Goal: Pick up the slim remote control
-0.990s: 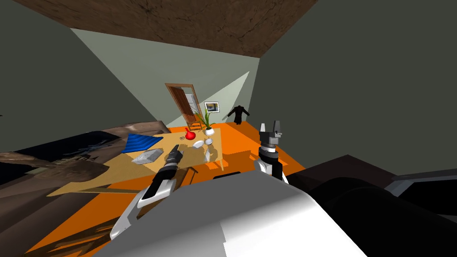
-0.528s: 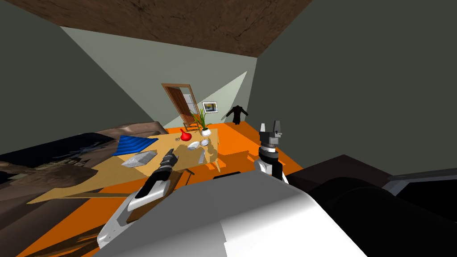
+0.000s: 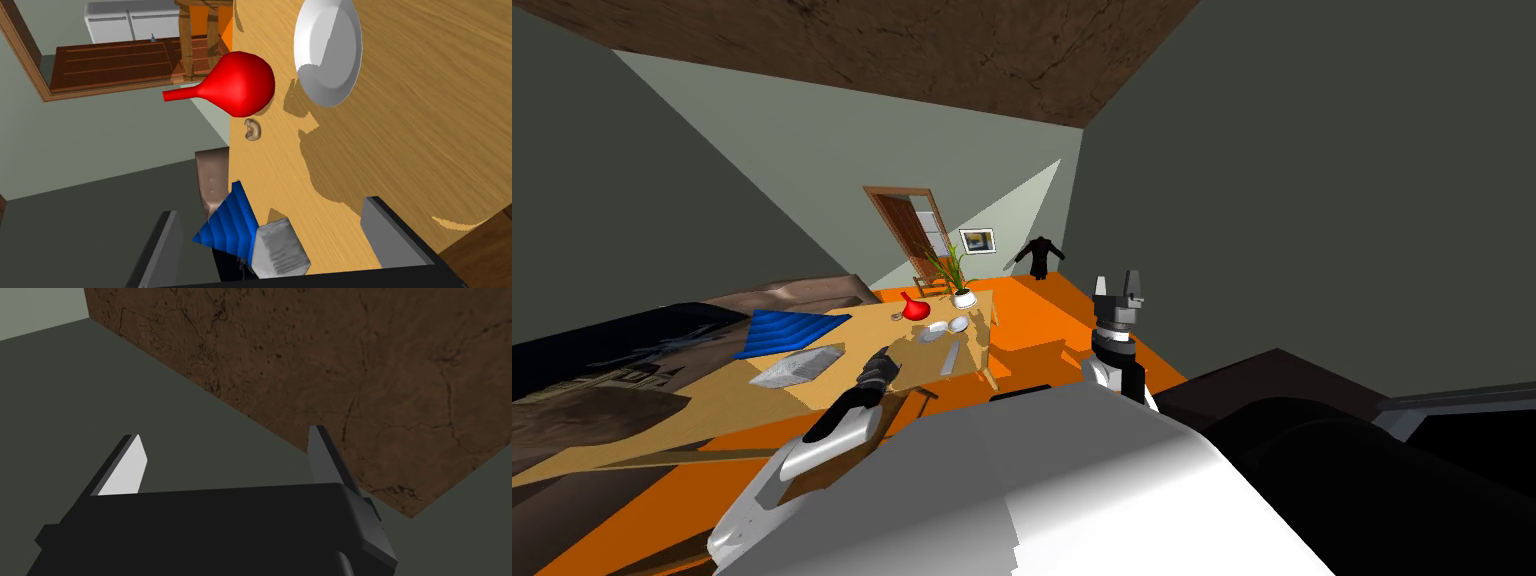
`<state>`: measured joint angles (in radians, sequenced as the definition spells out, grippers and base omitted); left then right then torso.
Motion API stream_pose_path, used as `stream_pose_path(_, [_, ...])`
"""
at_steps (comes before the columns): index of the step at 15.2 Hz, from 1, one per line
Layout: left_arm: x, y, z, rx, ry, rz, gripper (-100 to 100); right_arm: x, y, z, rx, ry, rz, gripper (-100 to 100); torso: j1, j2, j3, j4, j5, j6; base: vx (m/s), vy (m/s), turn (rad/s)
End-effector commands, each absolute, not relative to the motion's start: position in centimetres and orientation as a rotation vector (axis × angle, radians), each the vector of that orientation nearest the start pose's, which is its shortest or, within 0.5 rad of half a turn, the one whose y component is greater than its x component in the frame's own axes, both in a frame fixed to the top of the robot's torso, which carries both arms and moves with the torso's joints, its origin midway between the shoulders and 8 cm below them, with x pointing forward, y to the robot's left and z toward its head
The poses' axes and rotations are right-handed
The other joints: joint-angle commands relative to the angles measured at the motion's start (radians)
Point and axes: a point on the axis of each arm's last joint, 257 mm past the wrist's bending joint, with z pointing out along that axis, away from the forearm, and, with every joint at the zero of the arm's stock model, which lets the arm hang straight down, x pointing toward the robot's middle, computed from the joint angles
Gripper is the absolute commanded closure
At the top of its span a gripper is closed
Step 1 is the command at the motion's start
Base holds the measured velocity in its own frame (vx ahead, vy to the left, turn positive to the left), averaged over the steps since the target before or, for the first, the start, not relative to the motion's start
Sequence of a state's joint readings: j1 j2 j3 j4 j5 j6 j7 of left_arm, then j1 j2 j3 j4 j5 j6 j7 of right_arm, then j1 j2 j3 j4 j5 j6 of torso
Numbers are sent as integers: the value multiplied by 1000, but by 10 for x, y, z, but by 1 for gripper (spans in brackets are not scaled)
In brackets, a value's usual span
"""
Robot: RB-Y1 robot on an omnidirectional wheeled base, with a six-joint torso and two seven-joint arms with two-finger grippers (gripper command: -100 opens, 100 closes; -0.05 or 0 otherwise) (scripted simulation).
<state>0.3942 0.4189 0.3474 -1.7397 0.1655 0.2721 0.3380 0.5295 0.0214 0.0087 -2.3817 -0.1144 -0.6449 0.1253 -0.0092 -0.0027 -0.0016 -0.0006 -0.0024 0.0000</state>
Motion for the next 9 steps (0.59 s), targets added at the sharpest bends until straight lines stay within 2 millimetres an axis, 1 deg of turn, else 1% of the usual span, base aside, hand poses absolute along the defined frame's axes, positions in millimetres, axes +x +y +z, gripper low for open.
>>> stream_pose_path(1, [356,582,-296,-1736,1009,-671,-100,289,-289,83,530,394,1288,0,0,0,0,0,0,0,57,-100,-34])
stream_pose_path(2, [353,582,-300,-1753,1013,-658,-100,289,-289,83,530,394,1288,0,1,-1,0,0,0,0,68,-110,-31])
stream_pose_path(3, [345,598,-306,-1806,969,-645,-100,289,-289,83,530,394,1288,0,1,-1,-1,0,0,0,88,-131,-41])
stream_pose_path(4, [341,600,-314,-1831,972,-623,-100,289,-289,83,531,394,1288,0,0,-2,-1,0,0,0,98,-138,-26])
stream_pose_path(5, [339,600,-316,-1841,974,-615,-100,289,-289,83,531,394,1288,0,0,-3,-2,-1,0,0,66,-104,-5])
stream_pose_path(6, [328,616,-325,-1903,925,-596,-100,289,-289,83,530,394,1288,0,1,-3,-2,-1,0,0,60,-111,-33])
stream_pose_path(8, [323,616,-332,-1930,930,-573,-100,289,-289,83,530,394,1288,0,1,-2,-1,0,0,0,58,-92,-14])
stream_pose_path(9, [312,631,-340,-1991,875,-555,-100,289,-289,83,530,394,1288,0,3,-1,-1,0,1,0,78,-92,-30])
